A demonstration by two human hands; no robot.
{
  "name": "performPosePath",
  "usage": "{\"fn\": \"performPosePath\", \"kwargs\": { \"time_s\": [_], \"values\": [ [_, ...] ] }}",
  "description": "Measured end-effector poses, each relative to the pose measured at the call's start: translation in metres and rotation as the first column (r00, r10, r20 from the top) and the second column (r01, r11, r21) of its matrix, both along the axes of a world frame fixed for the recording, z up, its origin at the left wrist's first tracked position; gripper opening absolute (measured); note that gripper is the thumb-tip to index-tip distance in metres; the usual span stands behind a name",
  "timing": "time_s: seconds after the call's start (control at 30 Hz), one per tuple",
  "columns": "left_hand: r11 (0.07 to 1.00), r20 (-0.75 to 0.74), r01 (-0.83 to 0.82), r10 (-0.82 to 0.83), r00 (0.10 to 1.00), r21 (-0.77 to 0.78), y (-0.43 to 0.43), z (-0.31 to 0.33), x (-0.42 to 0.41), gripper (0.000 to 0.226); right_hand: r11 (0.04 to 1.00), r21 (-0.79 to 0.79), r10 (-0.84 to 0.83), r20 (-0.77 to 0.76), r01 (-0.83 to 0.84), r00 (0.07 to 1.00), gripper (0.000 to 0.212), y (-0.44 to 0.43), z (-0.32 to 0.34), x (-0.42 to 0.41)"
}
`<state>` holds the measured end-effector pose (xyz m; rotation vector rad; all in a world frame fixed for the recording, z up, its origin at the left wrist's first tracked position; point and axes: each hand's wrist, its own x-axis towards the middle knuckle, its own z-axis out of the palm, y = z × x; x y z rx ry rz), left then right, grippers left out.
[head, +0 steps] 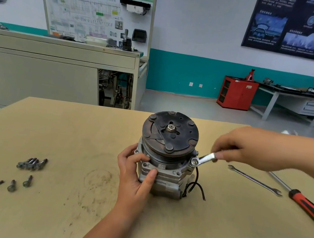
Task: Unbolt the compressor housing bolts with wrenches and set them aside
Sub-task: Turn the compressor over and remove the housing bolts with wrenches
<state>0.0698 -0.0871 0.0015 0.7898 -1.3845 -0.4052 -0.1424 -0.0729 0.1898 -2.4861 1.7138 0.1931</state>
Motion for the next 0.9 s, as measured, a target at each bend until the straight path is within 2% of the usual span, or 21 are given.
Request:
{"fn": "performPosePath", "kwargs": {
  "time_s": [0.03, 0.07, 0.17, 0.27, 0.33, 0.4, 0.53, 0.57, 0.63, 0.7, 0.77, 0.83, 0.9],
  "values": [
    [1.000, 0.000, 0.001, -0.001, 1.000, 0.003, 0.000, 0.000, 0.000, 0.034, 0.985, 0.157, -0.099, 0.158, 0.074, 0.982, 0.018, 0.003, 0.000, -0.004],
    [1.000, -0.001, 0.001, -0.001, 1.000, 0.005, 0.000, -0.001, 0.000, 0.034, 0.945, 0.305, -0.213, 0.316, 0.114, 0.924, 0.019, 0.007, -0.003, -0.007],
    [1.000, -0.003, 0.005, -0.005, 1.000, 0.010, 0.000, -0.001, 0.000, 0.033, 0.828, 0.551, -0.469, 0.578, 0.105, 0.667, 0.022, 0.023, -0.022, -0.005],
    [1.000, -0.003, 0.002, -0.002, 1.000, 0.003, 0.000, -0.001, 0.000, 0.034, 0.772, 0.635, -0.567, 0.683, 0.009, 0.461, 0.022, 0.036, -0.041, 0.009],
    [1.000, -0.002, 0.005, -0.005, 1.000, 0.003, 0.000, -0.001, 0.000, 0.034, 0.754, 0.656, -0.596, 0.699, -0.024, 0.396, 0.022, 0.039, -0.047, 0.016],
    [1.000, 0.003, 0.002, -0.002, 1.000, -0.003, 0.000, -0.001, 0.000, 0.034, 0.746, 0.664, -0.604, 0.700, -0.037, 0.381, 0.023, 0.039, -0.050, 0.023],
    [1.000, 0.008, -0.005, 0.005, 1.000, -0.004, -0.001, -0.002, 0.001, 0.034, 0.745, 0.667, -0.596, 0.671, -0.009, 0.441, 0.025, 0.037, -0.052, 0.026],
    [1.000, 0.008, -0.003, 0.003, 1.000, -0.003, -0.001, -0.002, 0.000, 0.034, 0.754, 0.656, -0.576, 0.645, 0.022, 0.503, 0.026, 0.034, -0.049, 0.022],
    [1.000, 0.008, -0.002, 0.002, 1.000, -0.003, -0.001, -0.002, 0.000, 0.033, 0.792, 0.603, -0.487, 0.526, 0.097, 0.697, 0.027, 0.025, -0.035, 0.014],
    [1.000, 0.008, -0.005, 0.005, 1.000, -0.005, 0.000, -0.001, 0.000, 0.033, 0.874, 0.460, -0.339, 0.348, 0.156, 0.874, 0.027, 0.014, -0.018, 0.008],
    [1.000, 0.009, -0.007, 0.007, 1.000, -0.008, 0.001, 0.000, 0.000, 0.033, 0.967, 0.212, -0.173, 0.148, 0.139, 0.974, 0.025, 0.003, -0.009, 0.006],
    [1.000, 0.012, -0.008, 0.008, 1.000, -0.008, 0.001, 0.000, 0.000, 0.033, 0.998, -0.049, -0.045, -0.004, 0.045, 0.999, 0.025, -0.005, -0.010, 0.006],
    [1.000, 0.011, -0.009, 0.009, 1.000, -0.006, 0.000, -0.001, 0.001, 0.033, 0.986, -0.161, 0.036, -0.048, -0.043, 0.998, 0.021, -0.008, -0.010, 0.005]
  ]
}}
